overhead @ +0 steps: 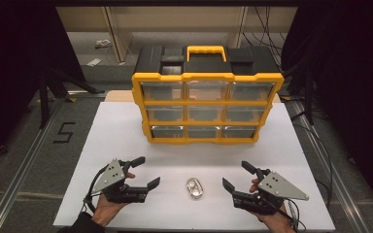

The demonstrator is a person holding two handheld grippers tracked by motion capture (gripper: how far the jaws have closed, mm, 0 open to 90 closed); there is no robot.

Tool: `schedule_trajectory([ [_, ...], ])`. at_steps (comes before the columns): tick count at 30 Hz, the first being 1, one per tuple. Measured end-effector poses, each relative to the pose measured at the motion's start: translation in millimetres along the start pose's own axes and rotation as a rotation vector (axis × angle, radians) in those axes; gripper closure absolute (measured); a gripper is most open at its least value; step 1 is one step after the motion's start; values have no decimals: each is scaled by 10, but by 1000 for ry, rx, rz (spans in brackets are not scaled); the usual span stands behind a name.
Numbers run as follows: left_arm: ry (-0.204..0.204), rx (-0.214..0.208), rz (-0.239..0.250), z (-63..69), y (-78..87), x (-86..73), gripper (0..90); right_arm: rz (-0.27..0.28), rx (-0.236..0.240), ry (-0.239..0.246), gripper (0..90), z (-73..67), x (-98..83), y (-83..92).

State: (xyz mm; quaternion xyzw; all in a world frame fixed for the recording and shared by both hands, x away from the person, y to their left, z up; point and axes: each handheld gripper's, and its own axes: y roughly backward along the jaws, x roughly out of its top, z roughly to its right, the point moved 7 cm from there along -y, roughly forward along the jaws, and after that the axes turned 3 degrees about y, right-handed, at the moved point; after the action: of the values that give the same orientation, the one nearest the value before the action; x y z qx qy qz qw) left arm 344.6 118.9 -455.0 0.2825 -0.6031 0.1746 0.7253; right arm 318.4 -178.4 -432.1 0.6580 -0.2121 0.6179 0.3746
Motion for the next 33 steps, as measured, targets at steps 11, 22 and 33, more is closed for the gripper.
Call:
schedule_trajectory([
  [11, -5, 2, 3, -16, -17, 7, 160, -11, -3, 7, 200, 26, -17, -13],
  [22, -5, 5, 3, -17, -12, -13, 162, -34, -18, 6, 160, 33, -33, -73],
  [33, -26, 18, 5, -21, -6, -12, 163, -32, -27, 73, 162, -22, 19, -106],
])
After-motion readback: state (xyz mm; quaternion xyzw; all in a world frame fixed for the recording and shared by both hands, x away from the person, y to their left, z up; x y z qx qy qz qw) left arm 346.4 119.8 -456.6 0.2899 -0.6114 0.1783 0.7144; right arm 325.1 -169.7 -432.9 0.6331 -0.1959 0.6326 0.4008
